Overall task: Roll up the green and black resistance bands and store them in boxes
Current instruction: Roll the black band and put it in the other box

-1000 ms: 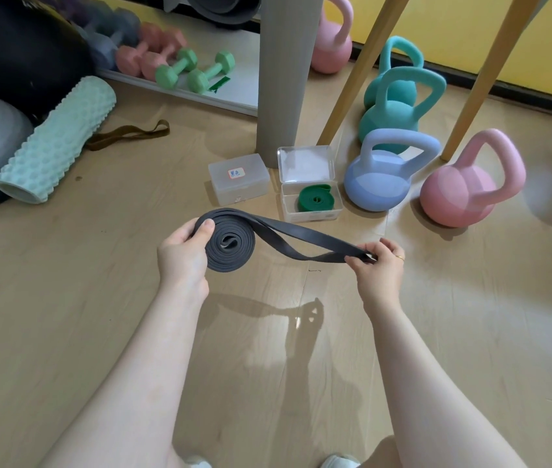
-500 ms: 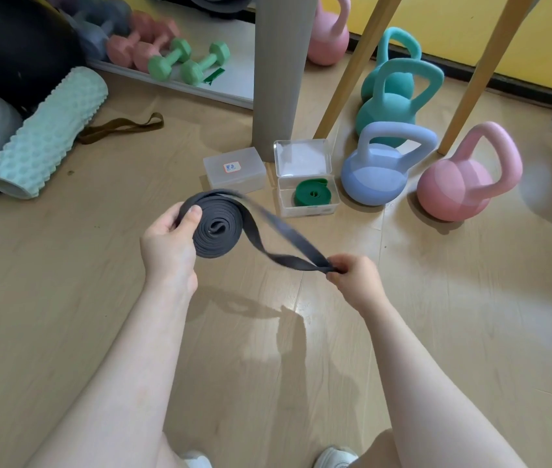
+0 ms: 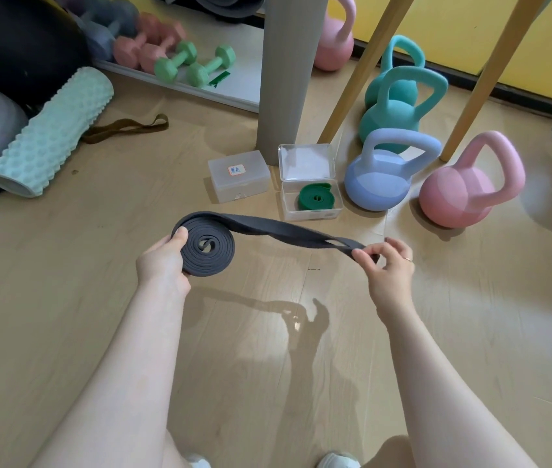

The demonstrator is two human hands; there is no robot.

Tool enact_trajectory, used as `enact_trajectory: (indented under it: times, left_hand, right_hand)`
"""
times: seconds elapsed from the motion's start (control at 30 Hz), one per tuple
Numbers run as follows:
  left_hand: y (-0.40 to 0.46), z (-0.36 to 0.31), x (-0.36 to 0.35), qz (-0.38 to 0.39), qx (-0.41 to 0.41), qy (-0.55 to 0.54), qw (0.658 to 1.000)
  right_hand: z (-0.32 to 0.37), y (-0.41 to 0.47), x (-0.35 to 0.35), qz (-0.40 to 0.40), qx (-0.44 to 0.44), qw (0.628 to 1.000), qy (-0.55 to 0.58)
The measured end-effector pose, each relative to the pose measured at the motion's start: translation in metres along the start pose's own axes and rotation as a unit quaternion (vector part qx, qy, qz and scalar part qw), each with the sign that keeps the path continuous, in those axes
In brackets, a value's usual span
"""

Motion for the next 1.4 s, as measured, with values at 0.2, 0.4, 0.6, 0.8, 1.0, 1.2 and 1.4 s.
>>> enact_trajectory:
  times: [0.2, 0.4, 0.6, 0.8, 1.0, 1.2, 1.4]
  left_hand:
    - [0.002, 0.004, -0.001, 0.005, 0.020, 0.012, 1.000]
    - [-0.008, 0.001, -0.005, 0.040, -0.084, 0.054, 0.994]
    - [-0.003, 0.003, -0.006, 0.052, -0.142, 0.099, 0.984]
    - [0.005, 0.015, -0.006, 0.045, -0.096, 0.112, 0.988]
    - [0.016, 0.019, 0.000, 0.045, -0.052, 0.112, 0.991]
    - [-0.007, 0.000, -0.008, 0.163, -0.151, 0.195, 0.955]
    - [-0.042, -0.018, -0.017, 0.273, -0.242, 0.206, 0.908]
  right_hand:
    - [0.004, -0.007, 0.005, 0.030, -0.148, 0.980, 0.130]
    - [0.018, -0.004, 0.001, -0.012, -0.200, 0.942, 0.270]
    - [0.006, -0.003, 0.003, -0.070, -0.300, 0.910, 0.278]
    - [-0.003, -0.001, 0.004, -0.038, -0.347, 0.882, 0.318]
    - [-0.009, 0.001, 0.011, 0.015, -0.413, 0.739, 0.532]
    - [-0.019, -0.006, 0.001, 0.015, -0.429, 0.851, 0.303]
    - [-0.040, -0.024, -0.002, 0.087, -0.449, 0.889, 0.024]
Point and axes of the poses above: each hand's wrist, its own y-axis towards the middle knuckle, its own x-axis out of the back of the hand, z = x × y, the point moved 2 cm from there along y, towards the middle knuckle, and after that the axes turned 7 degrees about -z, right-handed, at the moved point
